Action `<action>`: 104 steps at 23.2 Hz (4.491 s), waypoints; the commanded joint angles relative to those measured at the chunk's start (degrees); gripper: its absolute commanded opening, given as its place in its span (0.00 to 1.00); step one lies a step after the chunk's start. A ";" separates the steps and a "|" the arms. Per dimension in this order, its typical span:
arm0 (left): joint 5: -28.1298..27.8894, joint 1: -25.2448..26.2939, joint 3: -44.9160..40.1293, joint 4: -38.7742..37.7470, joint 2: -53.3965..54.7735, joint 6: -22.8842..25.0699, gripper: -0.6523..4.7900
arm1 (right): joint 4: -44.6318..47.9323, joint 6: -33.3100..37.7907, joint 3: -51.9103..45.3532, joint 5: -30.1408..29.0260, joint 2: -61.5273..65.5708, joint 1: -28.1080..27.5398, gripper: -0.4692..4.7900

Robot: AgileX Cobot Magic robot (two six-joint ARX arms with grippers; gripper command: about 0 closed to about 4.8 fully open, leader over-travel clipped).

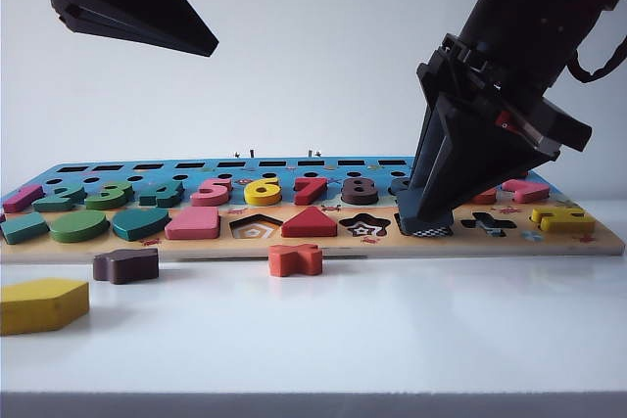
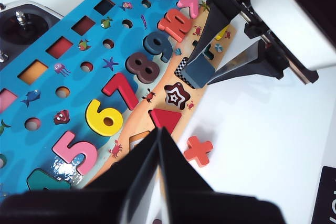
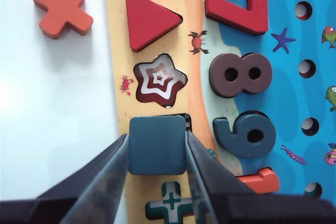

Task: Insert the cube into the slot.

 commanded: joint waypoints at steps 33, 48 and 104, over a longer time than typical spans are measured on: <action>0.50 0.00 0.24 1.05 -0.24 -0.24 0.15 | 0.15 0.57 -0.04 1.31 1.27 -0.92 0.21; 0.52 -0.02 0.24 3.91 -0.15 -0.26 0.15 | 0.42 0.57 -0.04 -0.37 1.27 -1.31 0.23; -3.23 12.59 0.17 -0.37 -8.98 -2.84 0.15 | 14.51 69.72 -26.51 -2.03 -59.45 -19.67 0.08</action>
